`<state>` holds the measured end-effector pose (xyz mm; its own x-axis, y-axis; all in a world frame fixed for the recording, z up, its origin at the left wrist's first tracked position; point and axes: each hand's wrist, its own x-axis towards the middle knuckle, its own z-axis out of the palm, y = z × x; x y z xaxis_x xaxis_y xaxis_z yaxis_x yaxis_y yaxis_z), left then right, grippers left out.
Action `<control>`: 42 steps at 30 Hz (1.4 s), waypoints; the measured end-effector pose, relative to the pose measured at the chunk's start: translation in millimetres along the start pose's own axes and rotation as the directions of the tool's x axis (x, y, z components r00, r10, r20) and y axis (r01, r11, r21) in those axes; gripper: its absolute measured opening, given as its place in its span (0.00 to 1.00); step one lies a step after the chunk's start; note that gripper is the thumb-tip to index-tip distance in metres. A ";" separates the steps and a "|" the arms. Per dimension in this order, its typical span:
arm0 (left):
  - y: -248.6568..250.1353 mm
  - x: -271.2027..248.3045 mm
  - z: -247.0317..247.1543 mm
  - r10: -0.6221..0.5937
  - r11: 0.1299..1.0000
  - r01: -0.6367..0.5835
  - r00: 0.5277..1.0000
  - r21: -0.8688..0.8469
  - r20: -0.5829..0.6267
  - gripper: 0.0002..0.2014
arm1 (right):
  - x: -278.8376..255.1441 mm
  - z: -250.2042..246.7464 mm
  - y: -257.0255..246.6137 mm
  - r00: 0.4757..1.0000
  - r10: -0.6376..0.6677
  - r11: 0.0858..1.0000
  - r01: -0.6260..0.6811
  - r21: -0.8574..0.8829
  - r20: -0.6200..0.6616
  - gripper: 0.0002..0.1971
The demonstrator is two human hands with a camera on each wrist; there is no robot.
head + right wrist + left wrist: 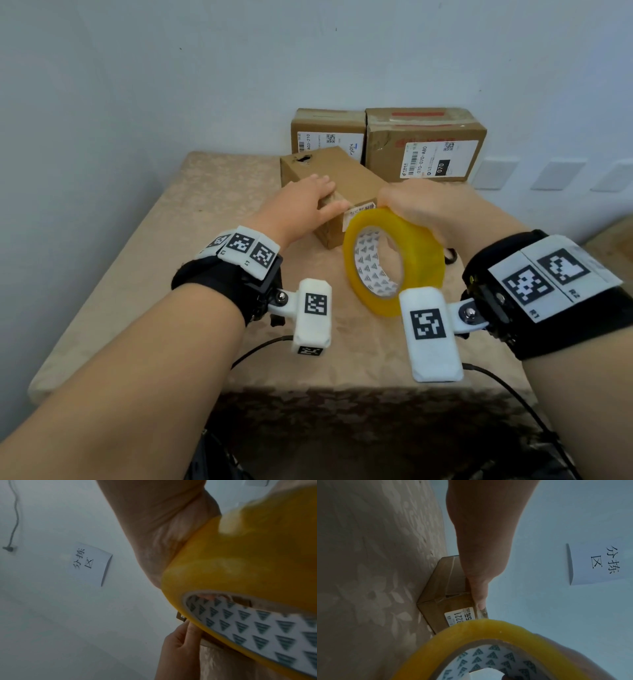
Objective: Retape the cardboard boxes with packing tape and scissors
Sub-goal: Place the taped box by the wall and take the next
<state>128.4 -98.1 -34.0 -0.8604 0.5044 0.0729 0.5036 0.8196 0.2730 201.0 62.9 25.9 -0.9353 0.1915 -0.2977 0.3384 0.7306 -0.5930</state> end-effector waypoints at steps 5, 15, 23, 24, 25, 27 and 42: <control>1.4 -2.9 -4.8 0.019 0.999 -0.019 1.000 -0.027 0.013 0.28 | 5.0 -0.1 -3.1 0.989 0.063 0.991 -0.078 0.105 0.137 0.18; 6.5 5.4 -6.6 -0.040 0.997 0.038 0.999 0.068 0.034 0.30 | -8.2 5.7 3.1 0.999 0.045 0.987 -0.049 0.151 0.027 0.09; 10.5 6.9 -13.5 -0.005 0.981 -0.012 0.996 0.192 0.086 0.31 | 0.8 3.9 9.9 0.989 0.103 0.949 -0.129 0.287 0.104 0.13; 10.2 7.6 -13.3 0.004 0.976 -0.023 0.996 0.215 0.091 0.31 | 0.8 3.9 12.2 0.982 0.100 0.915 -0.154 0.374 0.158 0.12; 8.6 9.5 -11.7 0.017 0.972 -0.038 0.996 0.231 0.093 0.31 | 0.4 3.7 15.2 0.973 0.084 0.879 -0.175 0.445 0.216 0.10; 6.3 12.7 -9.5 0.046 0.965 -0.067 0.995 0.255 0.089 0.30 | 0.0 2.3 19.5 0.959 0.039 0.846 -0.181 0.501 0.280 0.09; 26.4 -28.7 -41.6 -0.121 0.914 0.120 0.992 -0.388 0.023 0.29 | 5.4 13.7 10.2 0.987 -0.011 0.706 -0.105 0.700 0.159 0.06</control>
<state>163.1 -102.2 11.0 -0.9131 0.4074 0.0176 0.3265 0.7045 0.6301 200.8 62.4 8.1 -0.9105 0.0772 -0.4063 0.4098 0.0370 -0.9114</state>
